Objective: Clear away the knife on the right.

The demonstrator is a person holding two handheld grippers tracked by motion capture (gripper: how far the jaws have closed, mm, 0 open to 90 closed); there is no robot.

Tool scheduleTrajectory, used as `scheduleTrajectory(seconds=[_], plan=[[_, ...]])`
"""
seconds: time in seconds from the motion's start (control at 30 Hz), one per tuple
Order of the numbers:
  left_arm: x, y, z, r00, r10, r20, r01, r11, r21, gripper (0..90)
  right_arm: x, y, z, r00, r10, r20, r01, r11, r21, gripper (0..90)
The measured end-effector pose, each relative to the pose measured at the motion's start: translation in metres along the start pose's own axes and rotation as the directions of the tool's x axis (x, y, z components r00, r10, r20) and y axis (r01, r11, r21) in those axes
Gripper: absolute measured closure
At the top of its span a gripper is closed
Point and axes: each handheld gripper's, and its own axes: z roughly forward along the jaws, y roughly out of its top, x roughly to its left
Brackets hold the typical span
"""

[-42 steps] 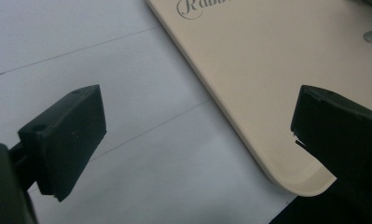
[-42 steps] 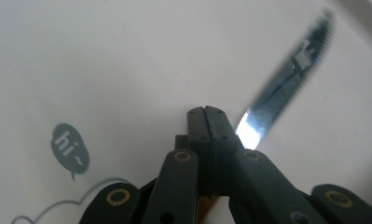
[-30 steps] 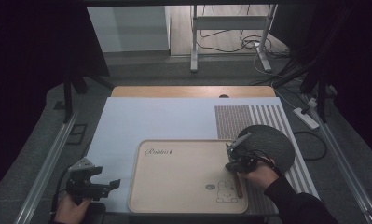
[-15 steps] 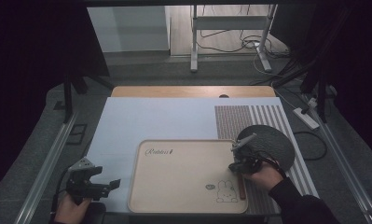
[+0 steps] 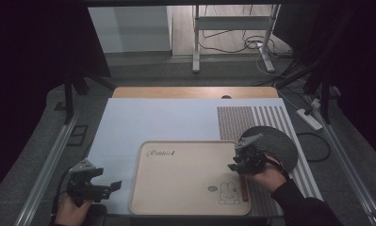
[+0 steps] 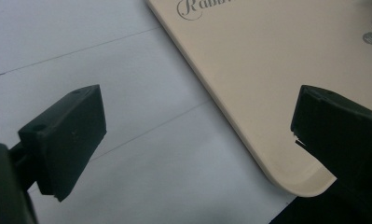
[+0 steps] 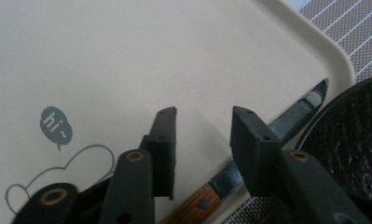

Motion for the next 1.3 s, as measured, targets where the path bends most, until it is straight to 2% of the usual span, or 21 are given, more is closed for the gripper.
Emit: scheduleTrajectory(seconds=[0.07, 0.13, 0.2, 0.4, 0.47, 0.67, 0.83, 0.97, 1.13, 1.3], plan=[[0.0, 0.0, 0.0, 1.0, 0.0, -0.001, 0.0, 1.0, 0.0, 3.9, 0.001, 0.001, 0.0, 1.0, 0.001, -0.003, -0.001, 1.0, -0.005, 53.5], [0.0, 0.0, 0.0, 1.0, 0.0, -0.001, 0.0, 1.0, 0.0, 3.9, 0.005, 0.003, 0.0, 1.0, -0.008, 0.0, 0.008, 1.0, -0.017, 43.4], [0.0, 0.0, 0.0, 1.0, -0.001, -0.001, 0.001, 1.0, 0.0, 4.0, 0.006, 0.004, 0.0, 1.0, -0.008, 0.0, 0.008, 1.0, -0.015, 41.3], [0.0, 0.0, 0.0, 1.0, -0.003, -0.002, 0.003, 1.0, -0.001, 3.9, 0.011, 0.007, -0.001, 1.0, -0.008, 0.0, 0.008, 0.999, -0.036, 23.7], [0.0, 0.0, 0.0, 1.0, -0.005, -0.001, 0.005, 1.0, -0.002, 3.9, 0.011, 0.007, -0.001, 0.9999, -0.009, -0.004, 0.009, 0.999, -0.036, 22.9], [0.002, -0.001, -0.002, 0.9999, -0.012, 0.012, 0.012, 0.9998, -0.019, 3.9, 0.012, 0.007, 0.0, 0.9996, -0.028, 0.0, 0.028, 0.998, -0.05, 11.6], [0.002, -0.003, -0.004, 0.9998, -0.011, 0.015, 0.012, 0.9991, -0.042, 3.8, 0.012, 0.007, 0.002, 0.999, -0.035, 0.027, 0.036, 0.998, -0.057, 2.0], [0.002, -0.005, -0.007, 0.9997, -0.011, 0.02, 0.012, 0.9979, -0.064, 3.8, 0.011, 0.005, -0.001, 0.9989, -0.026, 0.038, 0.029, 0.997, -0.071, 0.0], [0.005, -0.005, -0.007, 0.9988, -0.032, 0.036, 0.034, 0.9965, -0.076, 3.6, 0.011, 0.001, -0.005, 0.9989, -0.009, 0.045, 0.012, 0.997, -0.074, 0.0], [0.002, -0.003, -0.005, 0.9997, -0.006, 0.022, 0.007, 0.9981, -0.062, 3.7, 0.01, -0.002, -0.009, 0.999, 0.011, 0.043, -0.007, 0.995, -0.099, 0.0]])
